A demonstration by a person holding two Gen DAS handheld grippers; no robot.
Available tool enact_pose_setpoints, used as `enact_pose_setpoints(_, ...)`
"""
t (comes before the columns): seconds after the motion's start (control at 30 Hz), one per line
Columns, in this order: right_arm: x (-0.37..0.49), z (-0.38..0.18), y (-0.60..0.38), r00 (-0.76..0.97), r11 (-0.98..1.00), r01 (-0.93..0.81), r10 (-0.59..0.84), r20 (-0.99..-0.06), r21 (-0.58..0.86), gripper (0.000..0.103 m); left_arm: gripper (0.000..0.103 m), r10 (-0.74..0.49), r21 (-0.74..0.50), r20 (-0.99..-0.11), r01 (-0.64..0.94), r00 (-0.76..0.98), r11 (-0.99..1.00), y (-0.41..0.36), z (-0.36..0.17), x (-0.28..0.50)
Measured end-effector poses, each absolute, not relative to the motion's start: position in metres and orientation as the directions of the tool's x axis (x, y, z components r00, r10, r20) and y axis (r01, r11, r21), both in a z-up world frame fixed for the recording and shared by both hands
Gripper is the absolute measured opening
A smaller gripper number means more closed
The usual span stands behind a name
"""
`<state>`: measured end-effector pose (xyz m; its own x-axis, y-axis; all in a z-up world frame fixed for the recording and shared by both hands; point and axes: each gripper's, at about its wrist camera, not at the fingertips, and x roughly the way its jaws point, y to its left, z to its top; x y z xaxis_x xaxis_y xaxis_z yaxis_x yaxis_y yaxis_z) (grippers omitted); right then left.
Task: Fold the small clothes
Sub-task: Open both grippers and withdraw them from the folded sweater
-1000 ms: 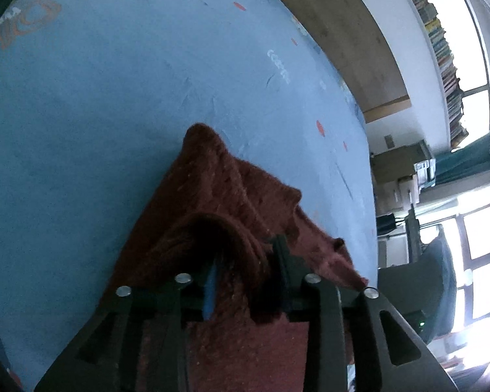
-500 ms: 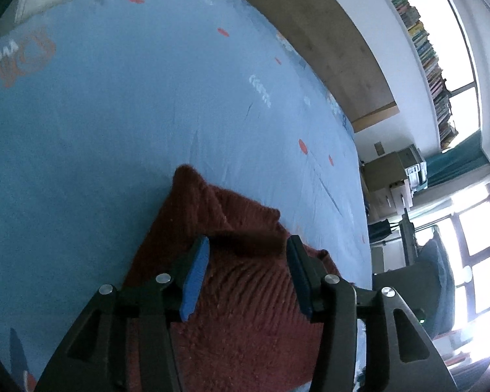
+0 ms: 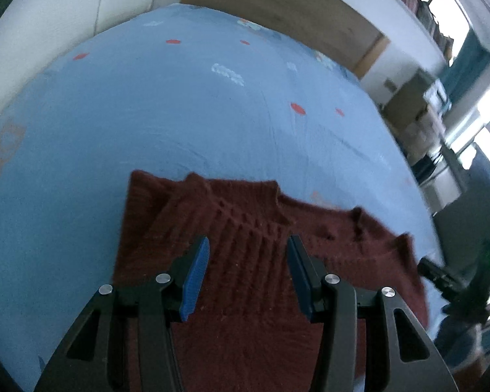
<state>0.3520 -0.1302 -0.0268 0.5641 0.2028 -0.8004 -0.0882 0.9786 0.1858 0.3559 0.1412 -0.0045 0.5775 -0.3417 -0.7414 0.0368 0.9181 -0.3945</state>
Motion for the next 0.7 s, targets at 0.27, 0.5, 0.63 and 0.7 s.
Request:
enact_pose_setpoints(0.27, 0.354, -0.064, -0.135, 0.528, 0.992, -0.050, 0.126, -0.840, 0.118, 0.058, 0.044, -0.135, -0.145, -0.786, 0.032, 0.603, 0.989, 0.110, -0.048, 0.352)
enact_pose_setpoints(0.5, 0.346, -0.065, -0.148, 0.528, 0.994, -0.050, 0.112, -0.842, 0.101, 0.057, 0.044, -0.057, -0.065, -0.772, 0.011, 0.634, 0.998, 0.106, -0.055, 0.340)
enact_pose_setpoints(0.63, 0.341, -0.057, -0.148, 0.534, 0.996, -0.033, 0.089, -0.841, 0.084, 0.057, 0.044, -0.025, -0.030, -0.762, 0.003, 0.647, 1.000, 0.104, -0.045, 0.332)
enact_pose_setpoints(0.7, 0.334, -0.050, -0.144, 0.544, 0.997, -0.033, 0.079, -0.835, 0.073, 0.058, 0.044, -0.019, -0.021, -0.754, 0.004, 0.657, 1.000, 0.102, -0.041, 0.325)
